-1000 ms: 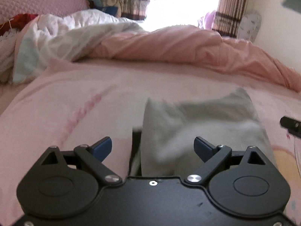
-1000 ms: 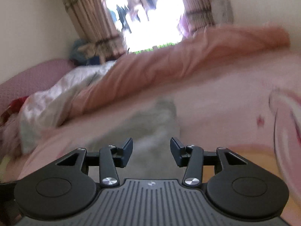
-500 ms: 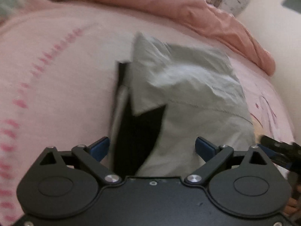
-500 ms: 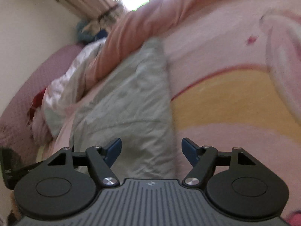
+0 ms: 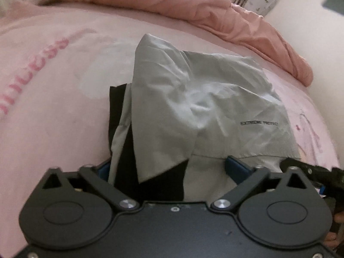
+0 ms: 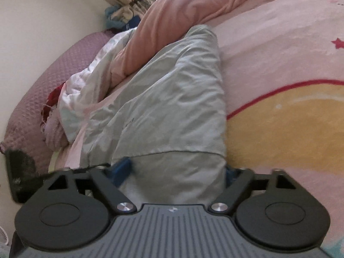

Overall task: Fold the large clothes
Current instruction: 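Grasp the coat end with both grippers and lift it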

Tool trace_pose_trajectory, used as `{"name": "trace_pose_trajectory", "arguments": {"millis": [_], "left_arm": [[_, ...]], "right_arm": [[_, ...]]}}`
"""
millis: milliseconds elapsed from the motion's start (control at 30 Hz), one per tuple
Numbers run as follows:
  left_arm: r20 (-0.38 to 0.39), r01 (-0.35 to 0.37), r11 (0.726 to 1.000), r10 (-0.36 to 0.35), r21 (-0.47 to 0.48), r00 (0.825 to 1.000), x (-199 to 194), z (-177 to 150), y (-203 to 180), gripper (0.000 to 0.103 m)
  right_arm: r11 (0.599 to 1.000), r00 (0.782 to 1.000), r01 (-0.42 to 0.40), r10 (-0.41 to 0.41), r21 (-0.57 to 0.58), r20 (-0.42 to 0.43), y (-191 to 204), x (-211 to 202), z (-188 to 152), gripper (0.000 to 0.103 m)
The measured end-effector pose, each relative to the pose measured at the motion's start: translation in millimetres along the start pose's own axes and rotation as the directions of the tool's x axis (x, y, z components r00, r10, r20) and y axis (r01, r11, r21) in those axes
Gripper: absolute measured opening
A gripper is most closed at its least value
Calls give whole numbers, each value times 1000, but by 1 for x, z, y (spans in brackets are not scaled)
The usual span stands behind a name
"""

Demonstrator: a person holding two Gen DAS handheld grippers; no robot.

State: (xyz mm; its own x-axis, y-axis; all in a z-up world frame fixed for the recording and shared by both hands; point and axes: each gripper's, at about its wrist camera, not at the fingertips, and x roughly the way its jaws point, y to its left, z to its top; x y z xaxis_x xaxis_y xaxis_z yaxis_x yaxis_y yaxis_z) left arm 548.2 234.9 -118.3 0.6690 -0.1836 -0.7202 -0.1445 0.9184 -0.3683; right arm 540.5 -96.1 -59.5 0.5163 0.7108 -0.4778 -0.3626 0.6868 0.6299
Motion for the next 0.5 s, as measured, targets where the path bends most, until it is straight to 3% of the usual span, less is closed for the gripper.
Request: {"name": "trace_pose_trajectory", "arguments": {"millis": [33, 100, 133, 200, 300, 433, 500], "left_arm": [[34, -28, 1000, 27, 13, 999, -1, -6, -6, 87], [88, -74, 997, 74, -5, 993, -8, -14, -12, 64], [99, -97, 995, 99, -28, 990, -10, -14, -15, 59], [120, -118, 990, 127, -74, 985, -22, -11, -22, 39], [178, -88, 994, 97, -58, 979, -46, -7, -37, 24], [237, 7, 996, 13, -83, 971, -78, -1, -51, 19], [254, 34, 999, -22, -42, 967, -90, 1, -69, 18]], "right_arm": [[1000, 1000, 19, -19, 0, 5, 2, -1, 0, 76], [998, 998, 57, -56, -40, 29, 11, -6, -2, 55], [996, 997, 68, -65, -63, 45, 18, -9, -2, 51], [996, 996, 53, -48, -67, 70, 29, -21, 3, 36], [997, 995, -10, 17, -75, 95, 45, -44, 12, 30], [994, 988, -1, 18, -112, 151, 64, -86, 22, 30], [995, 984, -17, 33, -94, 176, 62, -113, 30, 30]]}}
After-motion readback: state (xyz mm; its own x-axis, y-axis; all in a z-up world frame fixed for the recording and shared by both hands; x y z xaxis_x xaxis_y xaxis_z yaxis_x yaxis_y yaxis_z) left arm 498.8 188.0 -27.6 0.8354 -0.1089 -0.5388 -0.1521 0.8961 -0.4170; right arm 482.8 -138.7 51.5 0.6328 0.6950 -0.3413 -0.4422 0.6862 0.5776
